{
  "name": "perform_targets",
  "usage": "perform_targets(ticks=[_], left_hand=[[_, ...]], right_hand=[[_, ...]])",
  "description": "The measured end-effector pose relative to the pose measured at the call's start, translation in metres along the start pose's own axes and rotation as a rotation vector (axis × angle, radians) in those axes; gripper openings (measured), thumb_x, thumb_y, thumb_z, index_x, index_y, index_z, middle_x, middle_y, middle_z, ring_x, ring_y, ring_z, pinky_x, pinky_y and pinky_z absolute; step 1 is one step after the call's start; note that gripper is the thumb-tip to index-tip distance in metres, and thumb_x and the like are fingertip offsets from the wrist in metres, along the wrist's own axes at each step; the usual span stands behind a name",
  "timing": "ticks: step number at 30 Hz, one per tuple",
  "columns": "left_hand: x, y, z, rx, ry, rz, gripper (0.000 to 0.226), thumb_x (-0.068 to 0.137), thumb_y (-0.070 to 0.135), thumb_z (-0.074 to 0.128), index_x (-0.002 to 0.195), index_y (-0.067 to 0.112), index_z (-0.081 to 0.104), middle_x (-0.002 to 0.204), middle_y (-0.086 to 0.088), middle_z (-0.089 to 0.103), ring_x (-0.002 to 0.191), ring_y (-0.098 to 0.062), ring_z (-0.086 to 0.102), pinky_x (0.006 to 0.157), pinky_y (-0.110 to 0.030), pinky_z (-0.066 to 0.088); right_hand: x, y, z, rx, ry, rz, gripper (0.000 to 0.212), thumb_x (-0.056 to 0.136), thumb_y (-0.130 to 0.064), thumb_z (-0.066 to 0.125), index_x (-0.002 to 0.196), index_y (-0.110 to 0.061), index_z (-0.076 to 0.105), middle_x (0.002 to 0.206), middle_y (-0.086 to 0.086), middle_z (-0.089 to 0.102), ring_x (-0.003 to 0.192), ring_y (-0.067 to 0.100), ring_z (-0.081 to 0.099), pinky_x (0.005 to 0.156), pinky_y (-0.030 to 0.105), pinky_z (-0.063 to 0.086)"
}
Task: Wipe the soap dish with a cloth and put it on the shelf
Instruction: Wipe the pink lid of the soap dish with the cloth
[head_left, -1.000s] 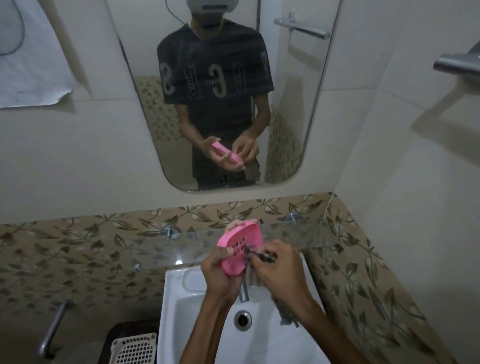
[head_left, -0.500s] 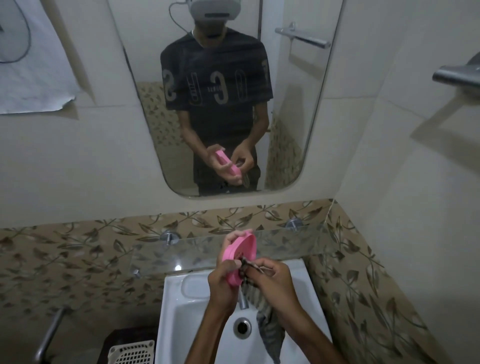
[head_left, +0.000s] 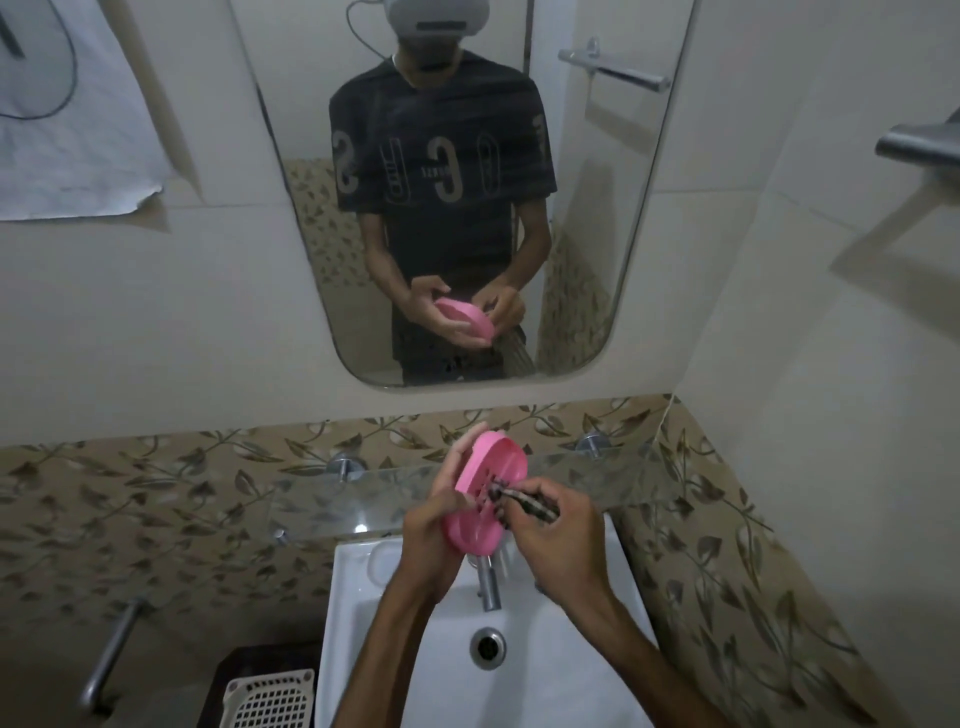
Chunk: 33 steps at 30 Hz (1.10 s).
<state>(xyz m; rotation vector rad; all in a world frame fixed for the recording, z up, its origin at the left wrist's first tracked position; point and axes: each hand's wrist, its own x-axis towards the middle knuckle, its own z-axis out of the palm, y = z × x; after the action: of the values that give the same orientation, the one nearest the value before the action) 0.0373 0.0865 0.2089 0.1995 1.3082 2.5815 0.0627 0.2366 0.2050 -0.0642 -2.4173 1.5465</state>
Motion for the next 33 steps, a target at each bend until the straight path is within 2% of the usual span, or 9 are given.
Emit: perform_targets(ticks=[4,7,10,14,18,23,27,31,33], left_hand=[[0.002,-0.005,0.008,-0.238,0.169,-0.046,0.079,0.049,0.011,0.067,0.127,-0.005,0.061,0.097,-0.021,0.074,0.079,-0.027,0.073,0.063,-0.035,0.062],[0.001,-0.006,0.01,-0.309,0.253,-0.011,0.044,0.056,0.003,0.054,0.095,-0.005,0.072,0.084,-0.02,0.071,0.069,-0.027,0.071,0.057,-0.035,0.061],[-0.001,-0.003,0.01,-0.32,0.288,0.0,0.037,0.057,0.004,0.049,0.078,0.001,0.079,0.078,-0.017,0.07,0.066,-0.026,0.068,0.054,-0.033,0.059],[-0.002,0.004,0.008,-0.292,0.3,-0.026,0.047,0.045,0.006,0.055,0.089,-0.004,0.068,0.081,-0.019,0.063,0.067,-0.029,0.061,0.047,-0.031,0.053],[-0.002,0.008,0.011,-0.252,0.265,-0.038,0.047,0.043,0.01,0.06,0.086,0.001,0.077,0.084,-0.018,0.068,0.073,-0.03,0.066,0.066,-0.036,0.055],[-0.005,0.011,0.006,-0.252,0.275,-0.041,0.058,0.042,0.012,0.065,0.098,-0.005,0.068,0.095,-0.023,0.061,0.083,-0.034,0.06,0.071,-0.04,0.052],[-0.006,0.011,0.008,-0.235,0.234,-0.025,0.045,0.047,0.01,0.06,0.087,0.003,0.08,0.087,-0.018,0.072,0.077,-0.03,0.069,0.066,-0.038,0.059],[-0.008,0.013,0.004,-0.23,0.234,-0.025,0.054,0.044,0.011,0.062,0.094,0.0,0.078,0.087,-0.02,0.069,0.076,-0.031,0.066,0.058,-0.035,0.059],[-0.009,0.01,0.006,-0.243,0.258,-0.041,0.054,0.04,0.011,0.064,0.092,-0.001,0.077,0.091,-0.022,0.066,0.079,-0.034,0.063,0.06,-0.036,0.058]], right_hand=[[0.006,-0.012,0.002,-0.047,0.041,-0.116,0.015,0.087,-0.011,0.079,0.096,-0.024,0.077,0.084,-0.015,0.075,0.076,0.001,0.072,0.068,0.022,0.062],[0.011,-0.016,0.0,-0.149,0.005,-0.195,0.014,0.089,-0.018,0.079,0.102,-0.019,0.079,0.095,-0.006,0.073,0.081,0.004,0.069,0.072,0.026,0.063],[0.013,-0.014,-0.003,-0.332,-0.063,-0.287,0.014,0.088,-0.03,0.079,0.099,-0.021,0.078,0.098,-0.007,0.058,0.082,0.003,0.056,0.069,0.013,0.051],[0.005,-0.016,-0.004,-0.369,-0.274,-0.382,0.01,0.088,-0.031,0.077,0.094,-0.023,0.079,0.097,-0.011,0.057,0.082,0.0,0.053,0.07,0.011,0.046],[0.039,-0.029,-0.016,-0.401,-0.031,-0.423,0.008,0.087,-0.017,0.079,0.094,-0.013,0.077,0.095,-0.001,0.061,0.073,0.011,0.056,0.063,0.02,0.054],[0.01,-0.023,-0.01,-0.433,-0.28,-0.493,0.006,0.084,-0.022,0.078,0.087,-0.018,0.076,0.094,-0.011,0.056,0.074,0.002,0.051,0.067,0.013,0.045],[0.04,-0.033,-0.017,-0.404,-0.035,-0.437,0.009,0.085,-0.018,0.08,0.089,-0.011,0.077,0.092,-0.003,0.061,0.071,0.009,0.053,0.061,0.015,0.046],[0.015,-0.024,-0.01,-0.429,-0.277,-0.504,0.006,0.086,-0.023,0.078,0.086,-0.017,0.075,0.094,-0.011,0.055,0.072,0.002,0.049,0.066,0.011,0.043],[0.028,-0.024,-0.014,-0.43,-0.202,-0.467,0.007,0.086,-0.022,0.079,0.089,-0.015,0.077,0.092,-0.01,0.054,0.073,0.005,0.051,0.064,0.013,0.044]])
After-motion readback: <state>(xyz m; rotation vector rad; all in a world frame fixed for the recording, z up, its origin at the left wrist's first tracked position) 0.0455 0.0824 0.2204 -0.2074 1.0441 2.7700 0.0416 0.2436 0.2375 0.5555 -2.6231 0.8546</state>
